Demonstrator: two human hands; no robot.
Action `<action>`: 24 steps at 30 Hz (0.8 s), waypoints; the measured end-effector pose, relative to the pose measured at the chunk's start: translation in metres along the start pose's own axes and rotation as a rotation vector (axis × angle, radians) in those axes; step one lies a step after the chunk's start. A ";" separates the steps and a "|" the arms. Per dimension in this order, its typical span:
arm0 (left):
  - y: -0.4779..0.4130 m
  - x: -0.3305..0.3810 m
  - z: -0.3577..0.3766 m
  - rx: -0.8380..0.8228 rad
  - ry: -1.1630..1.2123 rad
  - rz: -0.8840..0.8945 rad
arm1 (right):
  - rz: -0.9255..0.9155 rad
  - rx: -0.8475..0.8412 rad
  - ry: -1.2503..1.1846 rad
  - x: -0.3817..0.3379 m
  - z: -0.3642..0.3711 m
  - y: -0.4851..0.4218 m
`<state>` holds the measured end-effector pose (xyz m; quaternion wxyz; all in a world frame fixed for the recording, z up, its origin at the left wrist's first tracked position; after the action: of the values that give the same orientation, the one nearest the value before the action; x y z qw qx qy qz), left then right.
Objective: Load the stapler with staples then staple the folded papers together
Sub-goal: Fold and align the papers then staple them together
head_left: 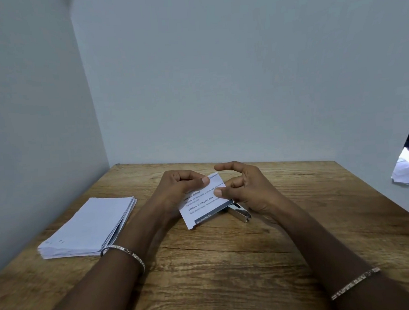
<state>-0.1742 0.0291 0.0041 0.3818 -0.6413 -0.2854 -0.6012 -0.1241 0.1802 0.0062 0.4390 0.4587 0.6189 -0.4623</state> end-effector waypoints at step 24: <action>0.000 0.006 0.019 -0.046 -0.112 0.001 | -0.097 0.475 0.114 -0.013 -0.019 0.012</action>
<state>-0.1628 0.0439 0.0106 0.3506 -0.6827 -0.2922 -0.5707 -0.1125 0.1985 0.0203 0.2607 0.5442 0.5378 -0.5887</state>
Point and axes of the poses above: each hand's wrist, its own y-axis away from the middle knuckle, its own z-axis out of the palm, x = y × z, the point moved 10 cm from there along -y, towards the middle knuckle, and after that the axes turned 9 degrees about -x, right-handed, at the moved point
